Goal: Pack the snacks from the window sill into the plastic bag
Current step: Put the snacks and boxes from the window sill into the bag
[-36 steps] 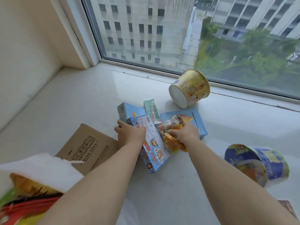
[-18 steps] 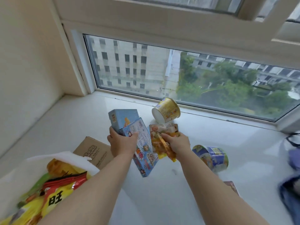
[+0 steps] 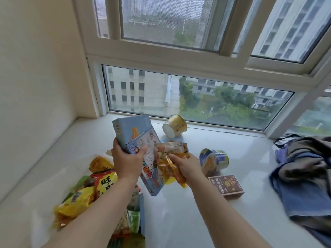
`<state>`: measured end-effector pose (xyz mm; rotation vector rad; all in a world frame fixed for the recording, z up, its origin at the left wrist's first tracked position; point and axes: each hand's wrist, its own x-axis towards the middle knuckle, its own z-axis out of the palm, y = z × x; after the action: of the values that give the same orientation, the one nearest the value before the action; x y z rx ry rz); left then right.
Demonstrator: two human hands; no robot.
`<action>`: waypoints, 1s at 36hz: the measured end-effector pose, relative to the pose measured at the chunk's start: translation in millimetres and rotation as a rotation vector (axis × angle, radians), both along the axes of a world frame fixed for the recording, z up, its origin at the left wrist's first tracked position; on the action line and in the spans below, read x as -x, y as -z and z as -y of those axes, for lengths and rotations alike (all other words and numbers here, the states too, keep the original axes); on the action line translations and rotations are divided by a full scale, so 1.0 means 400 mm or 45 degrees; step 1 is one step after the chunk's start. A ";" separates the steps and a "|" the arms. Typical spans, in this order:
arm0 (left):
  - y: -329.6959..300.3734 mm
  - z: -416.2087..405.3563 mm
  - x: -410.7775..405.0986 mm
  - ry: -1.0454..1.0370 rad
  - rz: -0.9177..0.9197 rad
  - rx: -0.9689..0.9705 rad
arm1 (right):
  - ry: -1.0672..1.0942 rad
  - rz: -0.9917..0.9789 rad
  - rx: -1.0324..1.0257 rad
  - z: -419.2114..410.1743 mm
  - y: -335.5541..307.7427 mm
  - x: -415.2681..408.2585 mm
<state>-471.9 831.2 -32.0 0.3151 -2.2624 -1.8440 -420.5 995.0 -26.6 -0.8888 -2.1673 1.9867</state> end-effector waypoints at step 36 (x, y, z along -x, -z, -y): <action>0.073 0.469 -0.145 0.462 -0.846 1.275 | -0.184 0.327 -0.494 0.401 0.137 -0.114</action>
<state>-414.0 643.5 -61.3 -0.7722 -2.4293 -0.5327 -374.8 834.7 -81.6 -0.9902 -2.6993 1.4809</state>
